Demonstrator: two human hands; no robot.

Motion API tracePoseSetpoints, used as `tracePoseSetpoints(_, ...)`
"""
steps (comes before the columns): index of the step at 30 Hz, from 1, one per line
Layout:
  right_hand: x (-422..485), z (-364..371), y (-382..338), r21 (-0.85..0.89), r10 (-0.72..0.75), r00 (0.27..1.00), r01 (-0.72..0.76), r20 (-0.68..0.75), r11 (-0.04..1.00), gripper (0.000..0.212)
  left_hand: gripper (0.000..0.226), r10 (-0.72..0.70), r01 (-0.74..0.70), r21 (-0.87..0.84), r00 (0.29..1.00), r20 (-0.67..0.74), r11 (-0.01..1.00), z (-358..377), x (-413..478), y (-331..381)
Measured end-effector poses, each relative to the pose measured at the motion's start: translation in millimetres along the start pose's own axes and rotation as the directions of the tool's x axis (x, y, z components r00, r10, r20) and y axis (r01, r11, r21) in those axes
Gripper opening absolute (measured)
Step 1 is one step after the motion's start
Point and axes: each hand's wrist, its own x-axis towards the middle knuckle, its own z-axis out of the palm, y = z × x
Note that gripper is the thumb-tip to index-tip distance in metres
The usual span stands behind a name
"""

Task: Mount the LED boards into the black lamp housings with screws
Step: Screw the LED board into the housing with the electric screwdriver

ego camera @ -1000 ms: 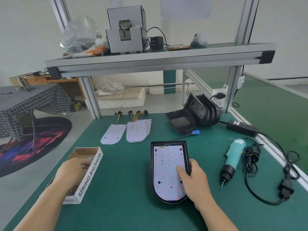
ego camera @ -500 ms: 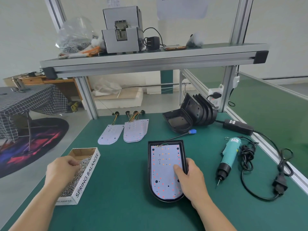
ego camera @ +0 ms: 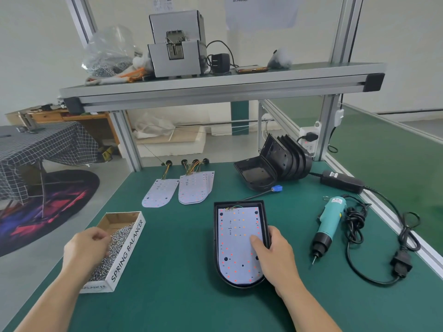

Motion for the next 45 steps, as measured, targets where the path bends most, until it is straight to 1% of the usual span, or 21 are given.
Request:
tracePoseSetpoints(8,0,0,0,0.008,0.002,1.000,-0.002,0.004,1.000,0.015,0.015,-0.006,0.006,0.024,1.000,0.012,1.000,-5,-4,1)
tracePoseSetpoints(13,0,1,0,0.009,-0.002,1.000,0.002,-0.001,1.000,0.016,0.015,-0.052,0.051,-0.053,0.999,-0.016,0.997,-7,-5,0)
tracePoseSetpoints(16,-1,1,-2,0.008,-0.004,1.000,0.004,0.000,1.000,0.017,0.015,-0.043,0.036,-0.098,0.997,-0.069,0.994,-10,-6,4)
tracePoseSetpoints(19,-2,0,-4,-0.003,-0.001,1.000,0.001,0.002,1.000,0.018,0.017,-0.025,0.024,-0.015,0.995,-0.102,1.000,-13,-7,9)
tracePoseSetpoints(23,-4,0,-5,-0.014,-0.008,1.000,0.008,-0.001,1.000,0.015,0.018,0.006,0.011,0.198,0.997,-0.082,0.980,-15,-13,19)
tracePoseSetpoints(24,-4,0,-5,-0.015,-0.010,1.000,0.010,-0.008,1.000,0.013,0.017,0.030,-0.011,0.201,0.995,-0.091,0.980,-16,-18,26)
tracePoseSetpoints(25,-5,0,-6,-0.012,-0.009,1.000,0.009,-0.016,1.000,0.011,0.015,0.052,-0.043,0.115,0.995,-0.081,0.992,-15,-26,37)
tracePoseSetpoints(26,-6,0,-7,-0.011,-0.008,1.000,0.007,-0.025,1.000,0.011,0.011,0.054,-0.056,-0.078,0.998,-0.028,0.995,-12,-38,51)
tracePoseSetpoints(27,-6,0,-7,-0.012,-0.006,0.999,0.006,-0.037,1.000,0.014,0.007,0.055,-0.026,-0.322,0.995,0.081,0.946,-7,-53,70)
tracePoseSetpoints(28,-6,0,-8,-0.009,-0.001,0.999,0.000,-0.052,1.000,0.016,0.005,0.077,0.066,-0.544,0.969,0.236,0.837,-1,-73,90)
tracePoseSetpoints(29,-7,0,-8,0.001,0.007,0.998,-0.007,-0.064,1.000,0.016,0.004,0.111,0.229,-0.686,0.904,0.413,0.690,9,-94,108)
tracePoseSetpoints(30,-8,0,-9,0.014,0.014,0.997,-0.013,-0.072,1.000,0.015,0.005,0.149,0.421,-0.729,0.804,0.575,0.539,20,-115,125)
tracePoseSetpoints(31,-8,0,-10,0.023,0.015,0.997,-0.013,-0.081,1.000,0.014,0.010,0.184,0.592,-0.689,0.687,0.703,0.418,33,-133,138)
tracePoseSetpoints(32,-9,0,-11,0.027,0.013,0.996,-0.010,-0.092,1.000,0.013,0.014,0.213,0.714,-0.615,0.578,0.788,0.336,45,-149,149)
tracePoseSetpoints(33,-10,1,-11,0.020,0.009,0.995,-0.007,-0.104,1.000,0.012,0.017,0.229,0.791,-0.543,0.494,0.839,0.282,57,-162,157)
tracePoseSetpoints(35,-12,1,-13,-0.018,-0.009,0.992,0.007,-0.126,1.000,0.008,0.014,0.245,0.870,-0.451,0.401,0.883,0.201,80,-179,167)
tracePoseSetpoints(37,-14,1,-15,-0.072,-0.044,0.989,0.034,-0.143,0.997,0.014,0.006,0.241,0.895,-0.422,0.382,0.892,0.146,99,-186,169)
tracePoseSetpoints(40,-17,-2,-17,-0.195,-0.091,0.989,0.068,-0.114,0.978,0.030,0.007,0.211,0.894,-0.425,0.392,0.895,0.143,119,-192,166)
tracePoseSetpoints(42,-16,-13,-18,-0.280,-0.114,0.990,0.085,-0.089,0.956,0.023,0.010,0.184,0.894,-0.423,0.396,0.900,0.147,126,-193,161)
tracePoseSetpoints(43,-13,-23,-19,-0.281,-0.128,0.984,0.089,-0.125,0.956,0.026,0.010,0.169,0.895,-0.421,0.397,0.902,0.147,127,-192,159)
tracePoseSetpoints(45,0,-53,-21,-0.314,-0.167,0.943,0.072,-0.289,0.947,0.038,0.008,0.149,0.900,-0.415,0.395,0.906,0.136,127,-190,155)
